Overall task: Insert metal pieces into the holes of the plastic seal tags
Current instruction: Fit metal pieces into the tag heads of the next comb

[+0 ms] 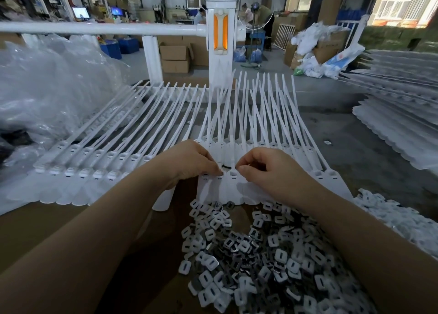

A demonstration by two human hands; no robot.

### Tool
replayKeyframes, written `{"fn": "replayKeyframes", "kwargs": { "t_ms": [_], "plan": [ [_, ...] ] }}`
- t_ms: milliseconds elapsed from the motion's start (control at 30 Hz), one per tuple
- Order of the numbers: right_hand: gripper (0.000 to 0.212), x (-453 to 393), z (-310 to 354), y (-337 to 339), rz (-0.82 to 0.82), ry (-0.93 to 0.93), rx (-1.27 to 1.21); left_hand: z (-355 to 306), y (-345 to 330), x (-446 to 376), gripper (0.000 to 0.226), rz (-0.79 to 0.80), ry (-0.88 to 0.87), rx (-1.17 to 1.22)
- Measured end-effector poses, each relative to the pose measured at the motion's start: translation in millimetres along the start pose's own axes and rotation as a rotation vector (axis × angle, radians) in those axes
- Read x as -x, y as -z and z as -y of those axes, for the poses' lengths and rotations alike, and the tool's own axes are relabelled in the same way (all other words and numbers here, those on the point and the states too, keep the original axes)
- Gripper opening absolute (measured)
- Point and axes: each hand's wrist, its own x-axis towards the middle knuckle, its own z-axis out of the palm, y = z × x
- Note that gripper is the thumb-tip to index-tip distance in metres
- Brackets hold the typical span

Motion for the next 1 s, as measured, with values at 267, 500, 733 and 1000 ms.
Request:
{"fn": "replayKeyframes", "kwargs": {
  "t_ms": [267, 500, 733, 1000],
  "plan": [
    [0.006, 0, 0, 0, 0.008, -0.006, 0.0, 3, -2, -2, 0.014, -0.022, -0.059, -0.06],
    [0.006, 1, 1, -1, 0.014, 0.011, -0.005, 11, 14, 1, 0.009, 0.044, -0.27, -0.156],
    [0.005, 2, 3, 1, 0.036, 0.039, -0.002, 14, 17, 2, 0.015, 0.049, -0.535, -0.268],
    [0.012, 9, 18, 2, 0.38, 0.24, -0.006, 15, 17, 0, 0.016, 0.074, -0.514, -0.205]
  ]
}}
